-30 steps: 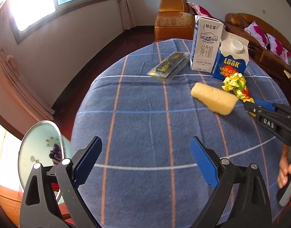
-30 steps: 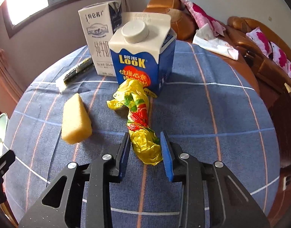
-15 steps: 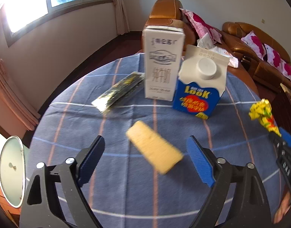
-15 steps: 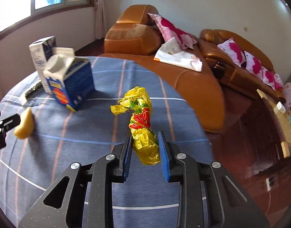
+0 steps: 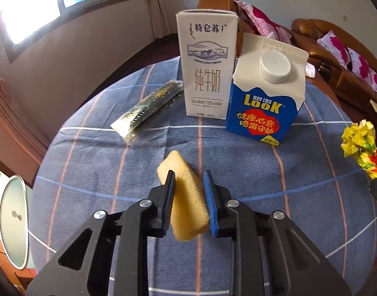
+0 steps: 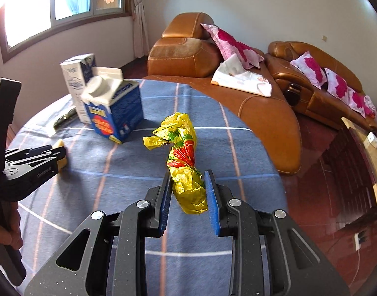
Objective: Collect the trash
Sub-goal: 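Lift the sponge with the left gripper while the right gripper lifts the wrapper toward the basin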
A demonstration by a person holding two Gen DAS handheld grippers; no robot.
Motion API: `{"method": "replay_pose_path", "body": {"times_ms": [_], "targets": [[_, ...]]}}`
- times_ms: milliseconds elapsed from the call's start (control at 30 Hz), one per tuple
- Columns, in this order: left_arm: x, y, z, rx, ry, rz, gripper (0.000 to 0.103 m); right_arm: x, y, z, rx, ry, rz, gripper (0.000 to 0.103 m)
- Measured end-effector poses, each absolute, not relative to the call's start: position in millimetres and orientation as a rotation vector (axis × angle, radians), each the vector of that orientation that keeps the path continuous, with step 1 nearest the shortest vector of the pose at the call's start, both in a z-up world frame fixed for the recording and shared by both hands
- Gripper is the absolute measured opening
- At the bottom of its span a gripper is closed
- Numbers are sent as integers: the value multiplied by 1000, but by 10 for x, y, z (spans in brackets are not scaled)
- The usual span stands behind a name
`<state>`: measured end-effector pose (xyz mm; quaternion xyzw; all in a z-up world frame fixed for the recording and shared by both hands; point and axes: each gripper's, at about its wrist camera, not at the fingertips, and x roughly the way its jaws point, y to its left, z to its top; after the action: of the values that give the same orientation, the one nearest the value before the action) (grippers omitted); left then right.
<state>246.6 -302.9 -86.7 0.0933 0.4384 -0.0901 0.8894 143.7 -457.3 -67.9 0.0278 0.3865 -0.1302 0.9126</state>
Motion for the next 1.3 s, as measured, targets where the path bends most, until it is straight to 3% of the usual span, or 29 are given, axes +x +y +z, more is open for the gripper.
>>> {"method": "replay_pose_path", "body": {"times_ms": [267,733,1033,1300], "targets": [[2076,-2709,-694,250,852,-235,21,1260,-4240,-599,70,772,-262,28],[1633,-1625,-582,109,851,-335,21,987,-3520,-504,86,740,-227,28],[1481,-1309,-454,37,833,-388,21,958,-3096,-511,103,743,-181,28],[1386,-1293,-446,159,811,-281,21,916,-2931,-550,110,753,-173,28]]}}
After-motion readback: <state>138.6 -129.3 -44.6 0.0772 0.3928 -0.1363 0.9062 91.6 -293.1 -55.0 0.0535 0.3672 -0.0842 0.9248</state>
